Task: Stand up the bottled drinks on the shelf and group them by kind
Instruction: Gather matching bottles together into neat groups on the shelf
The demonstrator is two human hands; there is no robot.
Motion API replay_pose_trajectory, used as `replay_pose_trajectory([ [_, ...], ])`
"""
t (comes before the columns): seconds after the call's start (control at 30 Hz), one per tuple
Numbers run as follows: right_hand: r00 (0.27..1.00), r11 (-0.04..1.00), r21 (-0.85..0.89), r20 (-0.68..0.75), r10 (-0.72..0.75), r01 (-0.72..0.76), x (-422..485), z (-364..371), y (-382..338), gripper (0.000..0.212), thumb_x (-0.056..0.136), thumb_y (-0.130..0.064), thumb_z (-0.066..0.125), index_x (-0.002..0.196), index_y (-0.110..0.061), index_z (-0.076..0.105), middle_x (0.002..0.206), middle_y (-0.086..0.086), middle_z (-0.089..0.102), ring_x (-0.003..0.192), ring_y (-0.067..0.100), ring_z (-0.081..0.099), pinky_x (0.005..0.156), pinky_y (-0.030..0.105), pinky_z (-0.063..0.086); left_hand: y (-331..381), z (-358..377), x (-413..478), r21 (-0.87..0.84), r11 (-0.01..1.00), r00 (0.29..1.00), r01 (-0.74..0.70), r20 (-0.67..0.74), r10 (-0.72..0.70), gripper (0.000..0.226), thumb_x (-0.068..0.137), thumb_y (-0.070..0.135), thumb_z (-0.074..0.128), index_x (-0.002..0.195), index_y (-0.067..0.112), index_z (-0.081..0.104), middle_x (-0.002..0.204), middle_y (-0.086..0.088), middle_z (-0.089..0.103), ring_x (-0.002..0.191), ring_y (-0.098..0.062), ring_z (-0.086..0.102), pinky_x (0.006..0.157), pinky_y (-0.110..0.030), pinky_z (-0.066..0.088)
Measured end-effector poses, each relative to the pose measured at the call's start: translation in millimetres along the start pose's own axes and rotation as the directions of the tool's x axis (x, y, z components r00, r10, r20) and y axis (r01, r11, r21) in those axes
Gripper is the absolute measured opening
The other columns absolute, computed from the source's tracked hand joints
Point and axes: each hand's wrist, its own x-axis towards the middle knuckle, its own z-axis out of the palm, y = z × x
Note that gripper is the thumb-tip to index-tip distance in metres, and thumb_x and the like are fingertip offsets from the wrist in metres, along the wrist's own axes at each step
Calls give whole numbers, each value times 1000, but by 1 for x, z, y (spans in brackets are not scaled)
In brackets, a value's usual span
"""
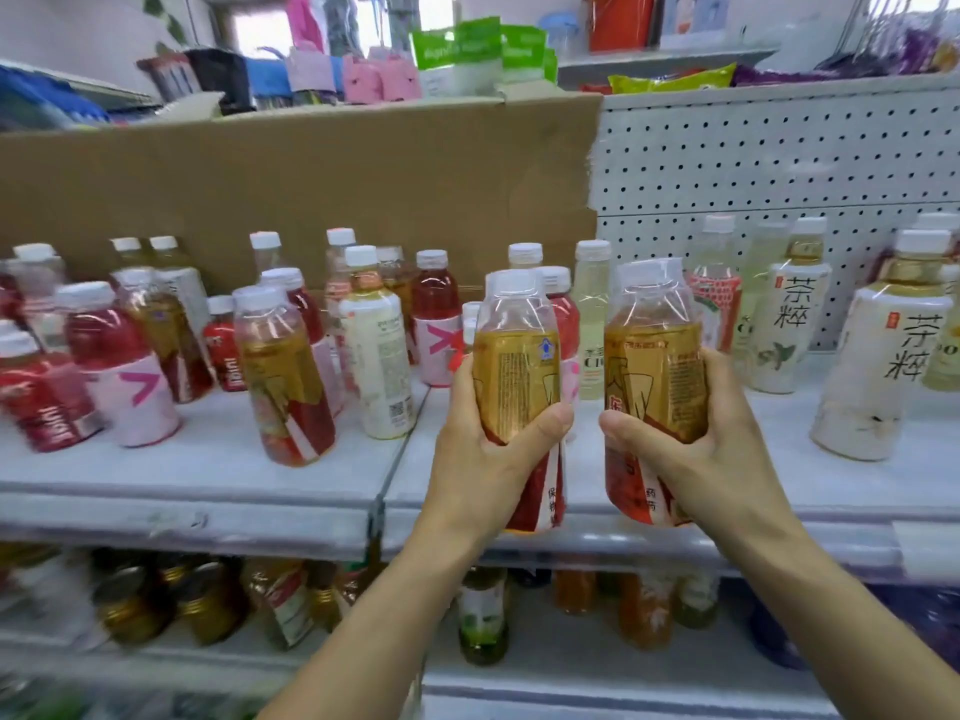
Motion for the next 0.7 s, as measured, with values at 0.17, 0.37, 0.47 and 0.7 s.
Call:
replay_pose_trajectory([
  [0.17, 1000, 999, 52, 20, 4, -5, -37, 45, -31, 61, 74, -35, 82, 122, -43, 44, 101, -25, 65, 93, -9, 62, 76, 22, 47, -3, -64, -36, 0, 998, 998, 64, -10, -64, 82, 72, 58, 76, 142, 43, 37, 120, 24, 62, 109, 6, 60, 100, -33, 52],
  [0.37, 998, 995, 90, 49, 28, -33, -80, 114, -71, 76, 61, -52, 74, 129, -39, 42, 105, -18, 63, 91, -8, 62, 77, 28, 51, -8, -154, -77, 9, 990, 990, 142, -27, -142, 72, 71, 60, 73, 133, 55, 36, 113, 28, 62, 102, 8, 62, 83, -20, 50],
  [0.47, 995, 994, 96, 82, 50, -57, -93, 145, -85, 83, 59, -56, 74, 133, -37, 42, 111, -13, 63, 100, 5, 63, 88, 41, 54, -12, -195, -87, 4, 984, 982, 179, -56, -179, 71, 66, 62, 71, 129, 53, 39, 110, 24, 64, 97, 8, 64, 79, -19, 53],
  [0.7, 995, 993, 110, 96, 33, -43, -78, 200, -97, 84, 58, -53, 73, 134, -35, 41, 106, -19, 61, 93, -4, 61, 81, 30, 51, -33, -262, -63, 5, 980, 970, 199, -144, -196, 51, 74, 56, 73, 116, 53, 45, 108, 22, 66, 93, 10, 63, 78, -20, 52],
])
